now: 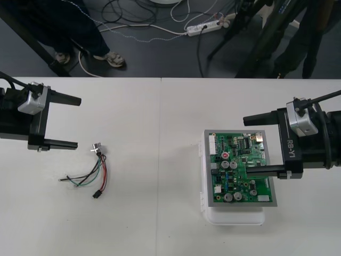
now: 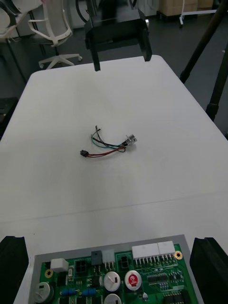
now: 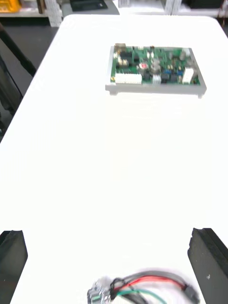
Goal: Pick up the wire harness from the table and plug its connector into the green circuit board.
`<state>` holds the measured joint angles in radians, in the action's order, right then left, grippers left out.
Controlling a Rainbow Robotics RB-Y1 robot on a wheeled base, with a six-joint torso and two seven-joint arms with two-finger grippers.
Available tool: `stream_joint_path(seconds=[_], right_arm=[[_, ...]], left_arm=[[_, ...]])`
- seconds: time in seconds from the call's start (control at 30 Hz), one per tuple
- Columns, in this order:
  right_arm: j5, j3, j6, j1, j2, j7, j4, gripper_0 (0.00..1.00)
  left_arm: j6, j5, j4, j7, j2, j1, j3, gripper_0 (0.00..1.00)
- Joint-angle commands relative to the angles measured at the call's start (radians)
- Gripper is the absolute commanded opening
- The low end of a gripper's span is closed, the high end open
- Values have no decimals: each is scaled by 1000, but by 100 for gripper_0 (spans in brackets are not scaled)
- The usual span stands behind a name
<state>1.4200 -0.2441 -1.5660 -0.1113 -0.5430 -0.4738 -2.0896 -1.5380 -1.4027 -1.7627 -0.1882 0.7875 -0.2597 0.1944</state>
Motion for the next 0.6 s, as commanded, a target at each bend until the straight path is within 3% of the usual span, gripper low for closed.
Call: stream_joint_path(seconds=[0.03,0.6], right_arm=[[-61,9,26,50,12,64,-30,100],[-104,103,133,122,77,143,-32,100]], left_arm=[[-33,-25,-12,174,118,-56,-70,100],[19,-91,-21,555,283,-145,-299,100]])
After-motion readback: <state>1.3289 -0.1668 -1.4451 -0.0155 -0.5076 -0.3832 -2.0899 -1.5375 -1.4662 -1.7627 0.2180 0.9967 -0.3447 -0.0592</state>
